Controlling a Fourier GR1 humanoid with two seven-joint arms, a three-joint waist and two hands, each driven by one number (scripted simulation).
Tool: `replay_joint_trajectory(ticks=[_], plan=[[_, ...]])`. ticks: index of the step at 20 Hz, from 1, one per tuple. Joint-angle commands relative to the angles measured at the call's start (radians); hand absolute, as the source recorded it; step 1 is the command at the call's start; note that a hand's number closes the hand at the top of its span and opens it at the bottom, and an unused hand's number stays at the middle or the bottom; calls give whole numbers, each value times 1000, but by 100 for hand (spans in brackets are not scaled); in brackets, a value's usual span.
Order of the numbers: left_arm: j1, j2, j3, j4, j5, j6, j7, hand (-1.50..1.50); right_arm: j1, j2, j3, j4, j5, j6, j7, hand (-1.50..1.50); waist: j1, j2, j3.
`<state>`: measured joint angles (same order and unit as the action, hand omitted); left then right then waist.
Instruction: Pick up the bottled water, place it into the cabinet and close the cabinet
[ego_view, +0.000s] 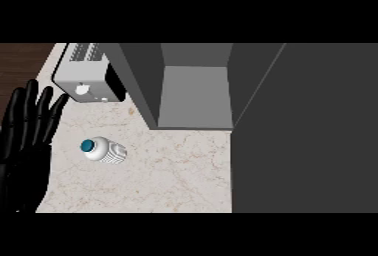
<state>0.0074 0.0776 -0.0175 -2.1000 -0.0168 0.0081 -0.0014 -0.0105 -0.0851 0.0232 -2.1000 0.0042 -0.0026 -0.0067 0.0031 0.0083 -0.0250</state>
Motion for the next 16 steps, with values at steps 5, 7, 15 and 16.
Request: replay_joint_trajectory(ticks=[5, 7, 15, 16], plan=[[-28, 157, 46, 99, 431, -421, -125, -150, 56, 0, 24, -56, 5, 9, 26, -150, -29, -6, 17], [13, 170, -27, 141, 542, -506, -24, -150, 74, -8, 111, -37, -55, 100, 34, -150, -24, 3, 19], [39, 512, 207, 352, 1076, -853, 37, -150, 161, -25, 159, -238, -84, 102, 175, -150, -15, -11, 23], [39, 562, 228, 369, 1150, -868, 55, -150, 195, -35, 161, -262, -103, 119, 172, -150, -16, -12, 24]])
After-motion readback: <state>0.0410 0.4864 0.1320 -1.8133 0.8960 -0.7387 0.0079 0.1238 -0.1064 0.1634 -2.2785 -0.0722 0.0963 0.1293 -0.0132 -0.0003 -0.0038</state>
